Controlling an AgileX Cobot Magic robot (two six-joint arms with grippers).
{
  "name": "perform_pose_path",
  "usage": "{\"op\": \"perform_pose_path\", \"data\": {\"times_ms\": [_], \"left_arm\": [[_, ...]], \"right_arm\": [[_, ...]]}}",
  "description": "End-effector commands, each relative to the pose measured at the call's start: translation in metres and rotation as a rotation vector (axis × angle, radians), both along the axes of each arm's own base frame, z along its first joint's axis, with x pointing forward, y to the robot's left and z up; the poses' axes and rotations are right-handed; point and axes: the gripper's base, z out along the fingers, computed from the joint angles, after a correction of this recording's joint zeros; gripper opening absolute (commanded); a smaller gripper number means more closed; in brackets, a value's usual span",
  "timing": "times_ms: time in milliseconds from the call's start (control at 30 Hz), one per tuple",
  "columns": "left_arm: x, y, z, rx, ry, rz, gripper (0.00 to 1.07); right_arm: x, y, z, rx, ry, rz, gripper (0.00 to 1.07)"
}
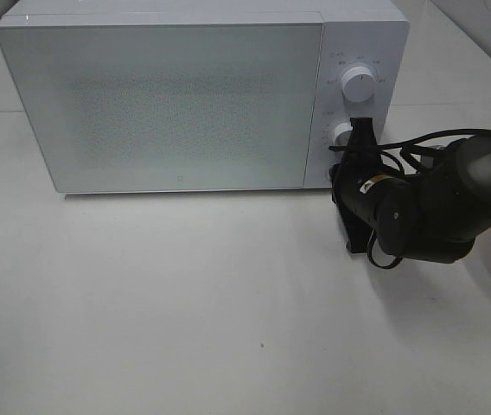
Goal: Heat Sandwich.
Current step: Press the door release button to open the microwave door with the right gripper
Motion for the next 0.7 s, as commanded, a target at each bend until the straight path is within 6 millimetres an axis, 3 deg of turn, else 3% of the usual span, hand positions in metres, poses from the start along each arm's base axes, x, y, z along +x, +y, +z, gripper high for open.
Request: {"op": "perform_pose_path", "data": {"times_ms": [33,167,700], "left_arm": [[-0.002,0.000,0.000,0.001,-0.023,0.004,0.98],[-0.002,0.000,0.000,0.001,-0.023,0.004,0.98],[-0.002,0.000,0.000,0.001,-0.023,0.004,0.98]], "right_arm": [[0.008,-0.004,0.001,-0.018,-0.032,-0.025,0.00],[0.012,-0.002,-0.002,-0.020,-0.038,-0.020,0.00],[0.020,-0.005,0.022,-0.006,-0.280,-0.060,0.00]]}}
